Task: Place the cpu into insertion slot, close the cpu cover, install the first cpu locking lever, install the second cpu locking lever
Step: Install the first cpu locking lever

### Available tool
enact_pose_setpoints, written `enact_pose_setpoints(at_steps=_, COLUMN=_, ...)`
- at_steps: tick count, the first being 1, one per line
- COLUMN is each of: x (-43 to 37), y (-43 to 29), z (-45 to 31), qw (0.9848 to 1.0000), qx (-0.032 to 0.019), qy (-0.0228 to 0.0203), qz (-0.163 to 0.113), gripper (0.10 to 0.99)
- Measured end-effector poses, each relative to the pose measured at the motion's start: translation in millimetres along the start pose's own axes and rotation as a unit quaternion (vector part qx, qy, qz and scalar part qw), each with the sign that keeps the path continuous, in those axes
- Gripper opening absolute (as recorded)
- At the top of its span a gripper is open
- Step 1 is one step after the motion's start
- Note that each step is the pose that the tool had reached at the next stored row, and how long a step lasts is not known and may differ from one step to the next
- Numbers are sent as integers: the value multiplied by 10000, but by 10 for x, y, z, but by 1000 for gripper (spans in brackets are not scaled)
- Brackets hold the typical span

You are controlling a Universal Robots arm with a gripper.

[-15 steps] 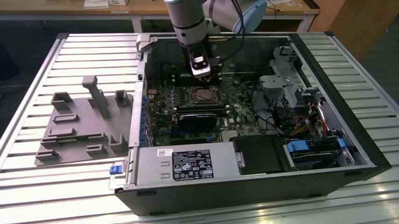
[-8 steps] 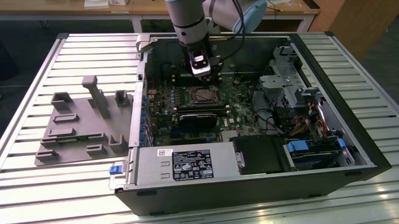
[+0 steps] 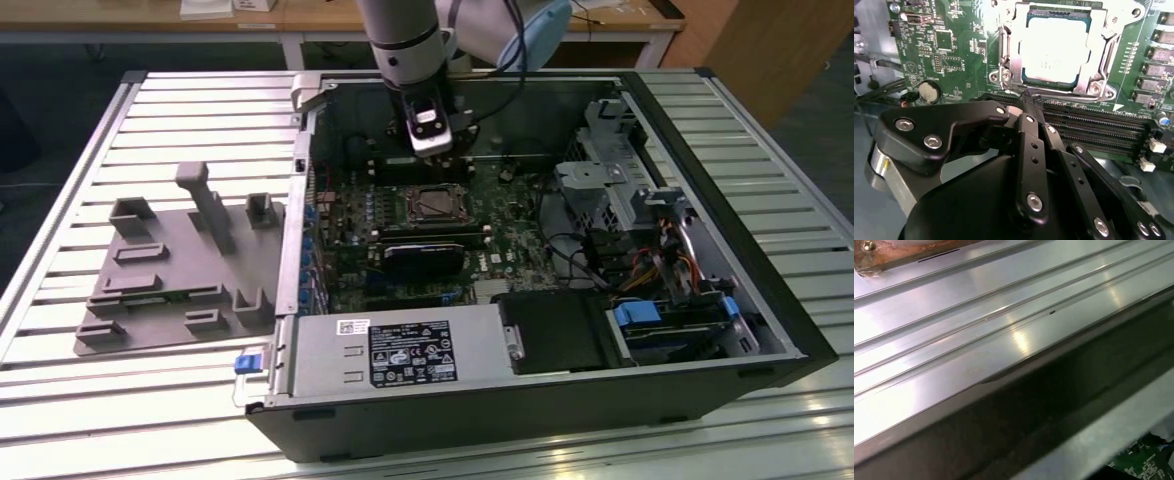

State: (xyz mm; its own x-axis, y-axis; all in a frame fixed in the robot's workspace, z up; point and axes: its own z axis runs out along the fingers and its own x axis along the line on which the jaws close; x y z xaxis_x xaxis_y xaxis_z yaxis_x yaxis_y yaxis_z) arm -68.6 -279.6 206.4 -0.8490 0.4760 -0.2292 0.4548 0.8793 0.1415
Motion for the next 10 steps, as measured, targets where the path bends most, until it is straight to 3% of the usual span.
enact_pose_setpoints(at_steps=6, x=-18, y=11, z=-74, qw=10000, qx=0, qy=0, qz=0, gripper=102)
enact_pose_setpoints(at_steps=10, x=-18, y=10, z=-75, qw=10000, qx=0, qy=0, qz=0, gripper=102)
